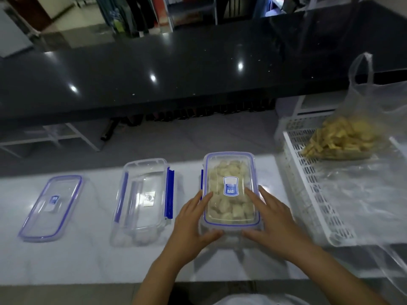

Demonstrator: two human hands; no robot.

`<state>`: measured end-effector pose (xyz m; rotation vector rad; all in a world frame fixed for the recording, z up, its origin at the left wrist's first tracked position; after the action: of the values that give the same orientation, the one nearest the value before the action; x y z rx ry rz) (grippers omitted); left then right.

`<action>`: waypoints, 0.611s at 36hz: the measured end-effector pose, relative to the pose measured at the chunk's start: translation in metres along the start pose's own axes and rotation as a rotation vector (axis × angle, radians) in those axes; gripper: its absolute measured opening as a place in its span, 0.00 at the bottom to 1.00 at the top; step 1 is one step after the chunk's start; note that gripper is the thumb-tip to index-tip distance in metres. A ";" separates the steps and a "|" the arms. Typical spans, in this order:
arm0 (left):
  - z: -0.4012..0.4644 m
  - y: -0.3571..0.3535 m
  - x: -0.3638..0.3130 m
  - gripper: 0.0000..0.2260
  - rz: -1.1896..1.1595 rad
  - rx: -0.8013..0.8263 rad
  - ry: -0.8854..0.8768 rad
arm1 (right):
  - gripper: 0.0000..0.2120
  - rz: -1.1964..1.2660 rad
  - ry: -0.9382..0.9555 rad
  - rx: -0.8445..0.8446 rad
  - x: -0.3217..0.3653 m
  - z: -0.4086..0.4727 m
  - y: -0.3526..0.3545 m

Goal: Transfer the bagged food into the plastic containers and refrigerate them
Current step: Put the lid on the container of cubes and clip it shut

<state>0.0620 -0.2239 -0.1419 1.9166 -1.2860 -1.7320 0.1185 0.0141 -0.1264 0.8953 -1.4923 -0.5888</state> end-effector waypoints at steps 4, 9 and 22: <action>0.002 0.003 -0.002 0.40 -0.046 -0.005 0.035 | 0.48 -0.016 -0.007 -0.012 0.003 0.004 0.001; 0.000 0.002 -0.007 0.37 -0.061 -0.010 0.065 | 0.46 -0.042 -0.016 -0.016 0.004 0.001 0.001; -0.012 0.003 -0.010 0.28 -0.136 0.026 0.082 | 0.25 0.272 0.023 -0.168 -0.006 -0.004 -0.003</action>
<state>0.0731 -0.2225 -0.1300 2.1115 -1.1793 -1.6867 0.1230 0.0182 -0.1316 0.5563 -1.4893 -0.4926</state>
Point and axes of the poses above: each hand's wrist, its own z-axis towards the middle knuckle, its own y-axis out of the back of the hand, x = y × z, the point moved 1 cm from there along z, towards the middle knuckle, and after that the axes turned 9 degrees about y, right-handed, at the moved point
